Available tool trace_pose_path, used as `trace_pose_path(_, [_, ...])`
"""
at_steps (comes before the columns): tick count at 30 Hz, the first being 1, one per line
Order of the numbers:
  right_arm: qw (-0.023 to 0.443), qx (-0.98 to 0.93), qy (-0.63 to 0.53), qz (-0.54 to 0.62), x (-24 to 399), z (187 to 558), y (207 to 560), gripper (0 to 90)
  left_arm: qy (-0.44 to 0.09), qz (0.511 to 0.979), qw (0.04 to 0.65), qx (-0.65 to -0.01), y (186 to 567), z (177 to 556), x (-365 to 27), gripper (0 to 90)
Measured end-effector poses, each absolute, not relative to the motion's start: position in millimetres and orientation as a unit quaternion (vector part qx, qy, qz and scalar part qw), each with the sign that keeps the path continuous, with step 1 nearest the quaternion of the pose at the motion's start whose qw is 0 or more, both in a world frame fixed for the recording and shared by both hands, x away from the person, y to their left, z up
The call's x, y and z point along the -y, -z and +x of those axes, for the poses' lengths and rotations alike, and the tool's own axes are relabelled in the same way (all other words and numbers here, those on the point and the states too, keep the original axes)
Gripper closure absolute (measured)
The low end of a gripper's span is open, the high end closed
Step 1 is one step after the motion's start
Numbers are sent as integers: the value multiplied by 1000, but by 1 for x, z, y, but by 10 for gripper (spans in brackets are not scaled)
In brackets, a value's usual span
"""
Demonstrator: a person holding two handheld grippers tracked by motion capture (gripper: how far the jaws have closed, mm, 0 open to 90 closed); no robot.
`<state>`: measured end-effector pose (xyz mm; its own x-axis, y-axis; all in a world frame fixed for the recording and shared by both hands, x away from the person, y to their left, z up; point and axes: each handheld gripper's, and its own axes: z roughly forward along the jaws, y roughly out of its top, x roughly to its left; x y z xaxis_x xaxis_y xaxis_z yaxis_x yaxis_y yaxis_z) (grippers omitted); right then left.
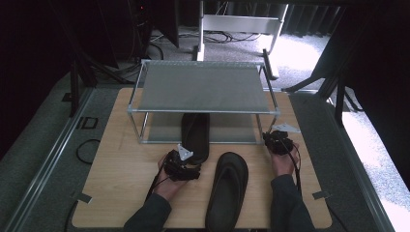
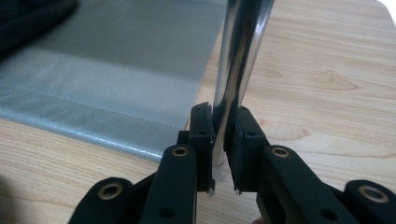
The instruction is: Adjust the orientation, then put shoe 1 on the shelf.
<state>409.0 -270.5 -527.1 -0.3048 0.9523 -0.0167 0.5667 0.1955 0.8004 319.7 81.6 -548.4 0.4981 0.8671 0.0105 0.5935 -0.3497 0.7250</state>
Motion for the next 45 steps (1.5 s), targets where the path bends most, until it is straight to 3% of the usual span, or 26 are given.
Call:
trace_pose_path(26, [270, -725, -358, 523, 271, 410, 527, 811, -203, 778, 361, -472, 542, 332, -78, 214])
trace_pose_path(37, [269, -726, -358, 522, 271, 410, 527, 811, -210, 768, 359, -488, 542, 357, -78, 336])
trace_pose_path(45, [268, -728, -358, 520, 271, 410, 527, 811, -211, 759, 364, -497, 545, 378, -82, 354])
